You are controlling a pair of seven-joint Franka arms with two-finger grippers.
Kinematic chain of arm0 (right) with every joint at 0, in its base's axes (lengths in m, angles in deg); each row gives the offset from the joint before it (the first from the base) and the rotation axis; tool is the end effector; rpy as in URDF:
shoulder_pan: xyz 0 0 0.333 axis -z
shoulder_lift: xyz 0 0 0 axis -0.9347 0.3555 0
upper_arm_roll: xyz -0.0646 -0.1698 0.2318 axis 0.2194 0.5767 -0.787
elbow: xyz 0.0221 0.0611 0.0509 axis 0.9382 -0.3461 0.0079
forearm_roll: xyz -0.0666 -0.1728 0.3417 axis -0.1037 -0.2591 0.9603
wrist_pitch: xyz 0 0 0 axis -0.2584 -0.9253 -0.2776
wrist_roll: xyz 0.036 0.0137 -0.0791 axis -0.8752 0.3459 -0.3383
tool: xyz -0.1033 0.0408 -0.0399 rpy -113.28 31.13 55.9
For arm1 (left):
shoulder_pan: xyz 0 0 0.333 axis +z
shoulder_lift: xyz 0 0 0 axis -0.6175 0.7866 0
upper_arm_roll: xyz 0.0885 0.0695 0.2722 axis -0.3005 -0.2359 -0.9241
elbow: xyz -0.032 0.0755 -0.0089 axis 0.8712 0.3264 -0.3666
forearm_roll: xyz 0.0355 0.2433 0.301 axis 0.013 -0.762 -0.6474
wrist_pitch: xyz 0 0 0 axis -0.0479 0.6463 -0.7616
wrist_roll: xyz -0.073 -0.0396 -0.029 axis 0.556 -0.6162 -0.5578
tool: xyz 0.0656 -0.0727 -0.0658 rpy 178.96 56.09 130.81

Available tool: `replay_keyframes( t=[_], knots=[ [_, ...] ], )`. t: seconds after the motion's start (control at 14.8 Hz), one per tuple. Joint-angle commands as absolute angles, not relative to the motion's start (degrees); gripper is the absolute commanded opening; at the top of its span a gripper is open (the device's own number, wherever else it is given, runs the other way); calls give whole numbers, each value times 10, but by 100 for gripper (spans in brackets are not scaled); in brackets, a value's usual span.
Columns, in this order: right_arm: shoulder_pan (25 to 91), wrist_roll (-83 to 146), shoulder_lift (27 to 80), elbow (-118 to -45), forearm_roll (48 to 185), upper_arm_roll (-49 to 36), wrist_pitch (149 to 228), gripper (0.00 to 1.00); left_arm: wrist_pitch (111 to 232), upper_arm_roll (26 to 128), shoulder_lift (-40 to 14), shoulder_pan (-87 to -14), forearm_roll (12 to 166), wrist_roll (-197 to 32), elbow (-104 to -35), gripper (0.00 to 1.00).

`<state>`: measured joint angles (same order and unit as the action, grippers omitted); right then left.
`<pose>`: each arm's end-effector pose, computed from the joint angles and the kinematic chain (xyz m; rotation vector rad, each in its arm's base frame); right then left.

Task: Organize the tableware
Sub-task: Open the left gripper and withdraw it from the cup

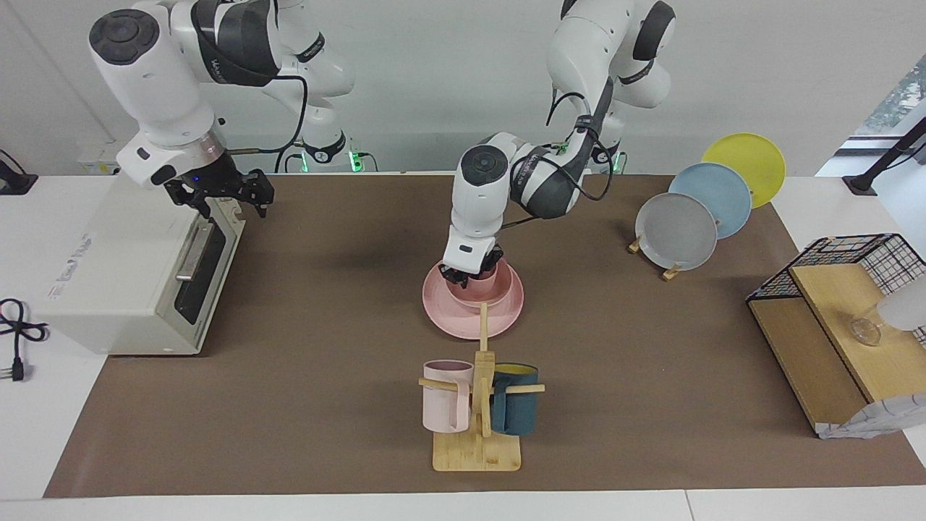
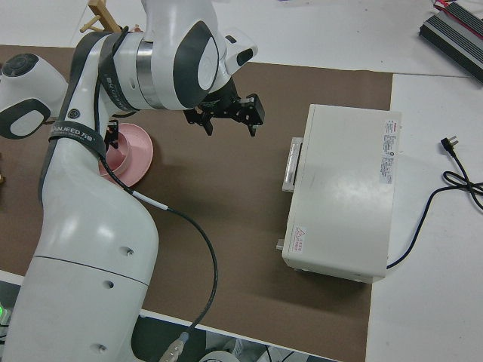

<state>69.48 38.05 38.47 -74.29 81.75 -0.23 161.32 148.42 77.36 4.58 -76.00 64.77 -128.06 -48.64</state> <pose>0.5457 -0.0018 0.5388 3.0688 0.0632 -0.1711 0.5077 -0.4452 0.3556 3.0545 0.5448 -0.0548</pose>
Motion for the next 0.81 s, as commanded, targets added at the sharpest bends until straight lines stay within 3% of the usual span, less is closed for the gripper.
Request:
replay_keyframes(
  t=[0.0, 0.47, 0.74],
  knots=[
    [704, 366, 378, -744, 835, -3, 1614, 100, 1447, 764, 2, -747, 631, -1275, -480, 100],
    [699, 368, 377, -744, 835, -5, 1617, 100, 1310, 763, -144, -580, 636, -1088, -464, 100],
    [697, 368, 377, -744, 835, -6, 1616, 100, 1238, 762, -191, -460, 638, -854, -473, 100]
  ],
)
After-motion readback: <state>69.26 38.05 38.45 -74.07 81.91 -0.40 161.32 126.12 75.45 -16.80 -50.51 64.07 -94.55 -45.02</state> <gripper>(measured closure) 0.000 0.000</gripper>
